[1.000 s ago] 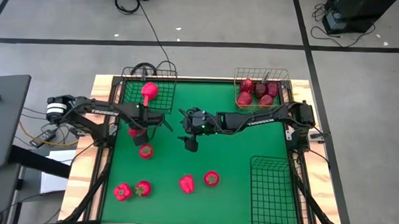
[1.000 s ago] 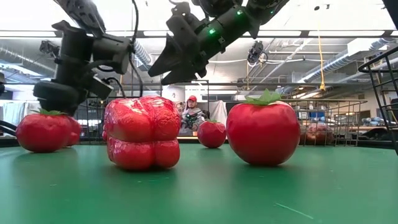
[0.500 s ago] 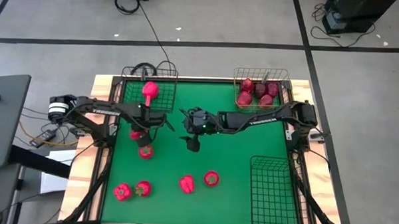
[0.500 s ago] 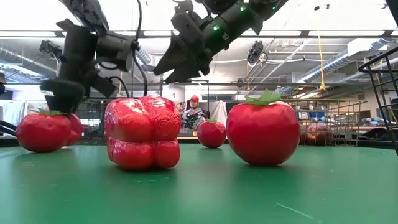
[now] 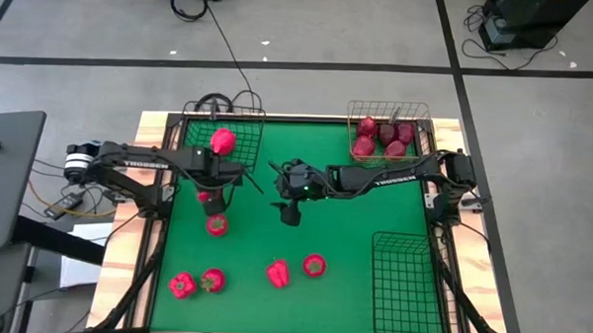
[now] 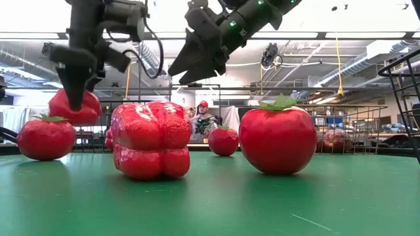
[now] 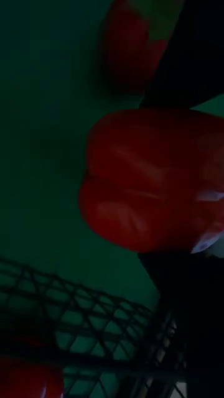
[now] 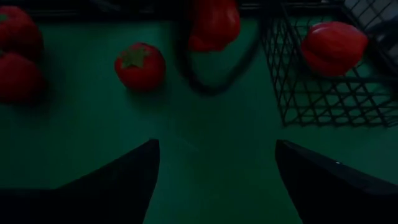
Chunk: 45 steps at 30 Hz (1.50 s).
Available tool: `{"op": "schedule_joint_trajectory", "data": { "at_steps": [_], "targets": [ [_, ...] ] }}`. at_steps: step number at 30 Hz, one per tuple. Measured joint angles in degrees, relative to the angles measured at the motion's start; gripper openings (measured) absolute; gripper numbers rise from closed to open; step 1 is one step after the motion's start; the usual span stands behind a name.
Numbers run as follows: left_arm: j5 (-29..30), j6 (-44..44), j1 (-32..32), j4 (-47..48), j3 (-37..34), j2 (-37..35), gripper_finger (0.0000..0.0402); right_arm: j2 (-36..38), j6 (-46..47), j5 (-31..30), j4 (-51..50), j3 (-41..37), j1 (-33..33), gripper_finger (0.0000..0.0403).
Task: Sort produce into baskets
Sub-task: Put the red bell pepper into the top black wire basket
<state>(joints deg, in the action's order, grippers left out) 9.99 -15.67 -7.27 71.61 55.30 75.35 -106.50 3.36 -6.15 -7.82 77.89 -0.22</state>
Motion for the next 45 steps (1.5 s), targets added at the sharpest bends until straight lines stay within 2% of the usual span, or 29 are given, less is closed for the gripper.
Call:
{"op": "schedule_joint_trajectory", "data": {
  "at_steps": [5,10,14,19,24,26,33,39,45],
  "targets": [
    [-0.86,1.09,0.33,2.61,6.38,0.00,0.0327,0.00,-0.09,-0.33,-0.73,0.00,0.07,0.0328],
    [5.66,5.78,-0.62,2.90,15.11,-0.07,0.0334,0.00,0.65,-0.35,-0.07,0.00,0.07,0.0328],
    [6.92,11.63,-4.31,0.00,19.29,0.02,0.0332,0.00,1.37,-0.40,0.36,0.00,0.15,0.0328],
    [7.15,15.14,-11.58,-6.04,18.94,0.43,0.0332,2.76,-0.63,1.57,-4.42,0.00,1.05,0.0328],
    [6.99,18.51,-19.09,-15.18,14.32,1.05,0.0334,8.75,-2.56,0.74,-6.19,-2.37,2.20,0.0328],
    [6.50,19.90,-22.28,-19.74,12.14,1.44,0.0336,11.53,-2.70,-1.11,-5.92,-4.12,2.47,0.0328],
    [5.51,22.16,-31.41,-26.87,7.30,6.78,0.0339,23.72,-0.91,-10.71,-5.29,-13.94,2.45,0.0328],
    [3.33,23.23,-34.84,-34.69,7.41,12.75,0.0359,32.14,2.24,-18.06,-3.57,-20.47,1.54,0.0328],
    [3.77,23.24,-34.88,-39.24,9.24,15.45,0.0395,36.03,2.92,-18.24,-2.28,-23.30,1.24,0.0328]
  ]
}}
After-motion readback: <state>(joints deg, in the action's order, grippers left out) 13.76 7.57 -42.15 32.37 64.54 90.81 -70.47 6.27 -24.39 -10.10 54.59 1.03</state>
